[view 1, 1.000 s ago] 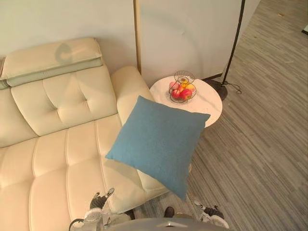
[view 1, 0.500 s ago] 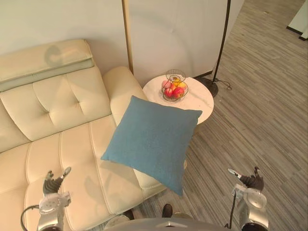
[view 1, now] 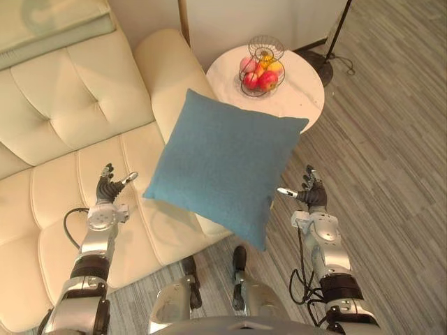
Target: Pick up cushions and gather them together orderly.
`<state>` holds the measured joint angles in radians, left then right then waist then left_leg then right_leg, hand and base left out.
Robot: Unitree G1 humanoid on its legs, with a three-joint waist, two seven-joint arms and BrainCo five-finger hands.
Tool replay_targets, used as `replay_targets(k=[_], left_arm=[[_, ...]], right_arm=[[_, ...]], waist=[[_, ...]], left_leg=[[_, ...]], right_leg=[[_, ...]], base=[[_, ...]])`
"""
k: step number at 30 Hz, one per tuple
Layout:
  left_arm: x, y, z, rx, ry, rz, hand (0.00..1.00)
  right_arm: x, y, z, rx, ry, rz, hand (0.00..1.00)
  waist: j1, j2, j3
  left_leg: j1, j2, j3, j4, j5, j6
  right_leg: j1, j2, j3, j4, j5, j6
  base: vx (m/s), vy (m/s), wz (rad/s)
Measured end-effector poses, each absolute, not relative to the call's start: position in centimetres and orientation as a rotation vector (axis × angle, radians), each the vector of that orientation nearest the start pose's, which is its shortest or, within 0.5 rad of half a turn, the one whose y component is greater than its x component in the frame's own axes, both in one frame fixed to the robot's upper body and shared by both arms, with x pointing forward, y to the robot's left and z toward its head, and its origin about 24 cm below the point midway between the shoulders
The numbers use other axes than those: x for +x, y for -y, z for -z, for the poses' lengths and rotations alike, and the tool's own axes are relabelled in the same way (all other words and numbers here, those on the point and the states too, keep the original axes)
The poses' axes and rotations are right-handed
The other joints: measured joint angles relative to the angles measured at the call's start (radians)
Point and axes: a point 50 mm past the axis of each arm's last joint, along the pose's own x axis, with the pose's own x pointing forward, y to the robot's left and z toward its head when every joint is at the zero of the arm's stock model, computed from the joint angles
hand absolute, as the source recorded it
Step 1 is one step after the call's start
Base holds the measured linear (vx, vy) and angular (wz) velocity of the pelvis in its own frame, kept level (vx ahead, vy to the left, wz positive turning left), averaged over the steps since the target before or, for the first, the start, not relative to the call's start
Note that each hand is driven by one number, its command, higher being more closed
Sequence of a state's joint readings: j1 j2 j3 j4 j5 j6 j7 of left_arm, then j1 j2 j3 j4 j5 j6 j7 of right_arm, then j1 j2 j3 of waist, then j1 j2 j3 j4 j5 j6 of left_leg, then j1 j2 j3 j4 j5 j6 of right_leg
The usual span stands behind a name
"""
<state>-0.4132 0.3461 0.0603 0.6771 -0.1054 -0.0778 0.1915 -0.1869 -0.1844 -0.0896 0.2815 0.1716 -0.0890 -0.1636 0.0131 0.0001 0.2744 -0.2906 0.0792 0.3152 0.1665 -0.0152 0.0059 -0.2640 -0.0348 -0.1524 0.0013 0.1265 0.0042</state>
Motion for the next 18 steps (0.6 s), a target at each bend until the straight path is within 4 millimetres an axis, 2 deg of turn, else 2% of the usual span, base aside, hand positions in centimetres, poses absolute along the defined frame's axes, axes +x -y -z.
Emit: replay_targets(k=[1,2,4,6,11,12,14,15,18], left_arm=[[33.2,-24.2,-4.5,0.229,-0.118,-0.29,0.0],[34.6,-22.8,-5.6,0.245,-0.09,-0.242,0.0],[35.5,-20.5,-6.3,0.237,-0.066,-0.182,0.0],[35.9,-18.4,-6.4,0.221,-0.056,-0.138,0.0],[37.4,-17.0,-8.8,0.234,0.007,-0.112,0.0],[37.8,-16.7,-9.8,0.238,0.029,-0.11,1.0],[38.3,-16.4,-10.7,0.242,0.049,-0.115,1.0],[38.7,-16.4,-11.7,0.244,0.071,-0.129,1.0],[39.0,-16.3,-12.8,0.243,0.101,-0.144,1.0]], right_arm=[[29.3,20.2,-4.9,0.0,0.032,0.218,0.0],[30.0,18.7,-5.6,0.018,0.057,0.187,0.0],[30.6,16.8,-6.3,0.054,0.081,0.154,0.0],[30.7,15.9,-7.1,0.088,0.112,0.163,0.0],[31.2,14.9,-9.5,0.114,0.2,0.153,0.0],[31.5,14.1,-10.6,0.136,0.237,0.131,1.0],[31.6,13.3,-11.8,0.155,0.277,0.111,1.0],[31.8,12.3,-13.1,0.18,0.323,0.08,1.0],[31.8,12.1,-14.1,0.2,0.363,0.072,1.0]], waist=[[0.0,0.0,0.004],[0.0,-0.006,0.044],[0.0,-0.007,0.093],[0.004,-0.008,0.095],[0.025,-0.009,0.123],[0.029,-0.009,0.125],[0.03,-0.009,0.131],[0.029,-0.011,0.145],[0.033,-0.011,0.145]], left_leg=[[-0.081,0.013,-0.013,0.055,-0.011,0.004],[-0.115,0.02,-0.017,0.081,-0.012,0.005],[-0.134,0.029,-0.017,0.109,-0.014,0.009],[-0.186,0.04,-0.018,0.144,-0.025,0.013],[-0.264,0.057,-0.016,0.194,-0.036,0.012],[-0.302,0.065,-0.015,0.211,-0.039,0.016],[-0.333,0.072,-0.012,0.225,-0.04,0.018],[-0.352,0.079,-0.011,0.235,-0.041,0.019],[-0.37,0.083,-0.006,0.234,-0.038,0.016]], right_leg=[[-0.057,0.005,-0.002,0.01,0.009,0.001],[-0.082,0.008,-0.001,0.014,0.021,-0.002],[-0.094,0.009,-0.001,0.024,0.028,-0.004],[-0.139,0.012,0.0,0.048,0.029,-0.004],[-0.215,0.012,0.003,0.088,0.03,-0.004],[-0.245,0.015,0.003,0.09,0.033,0.0],[-0.268,0.019,0.002,0.088,0.042,-0.001],[-0.283,0.022,0.001,0.083,0.048,-0.009],[-0.301,0.023,-0.003,0.082,0.054,-0.011]], base=[[-0.21,-0.027,0.05],[-0.21,-0.027,0.02],[-0.15,0.0,-0.03],[-0.12,-0.002,-0.04],[-0.1,-0.003,-0.04],[-0.1,-0.024,-0.06],[-0.09,-0.036,-0.06],[-0.06,-0.035,-0.04],[-0.03,-0.045,0.0]])
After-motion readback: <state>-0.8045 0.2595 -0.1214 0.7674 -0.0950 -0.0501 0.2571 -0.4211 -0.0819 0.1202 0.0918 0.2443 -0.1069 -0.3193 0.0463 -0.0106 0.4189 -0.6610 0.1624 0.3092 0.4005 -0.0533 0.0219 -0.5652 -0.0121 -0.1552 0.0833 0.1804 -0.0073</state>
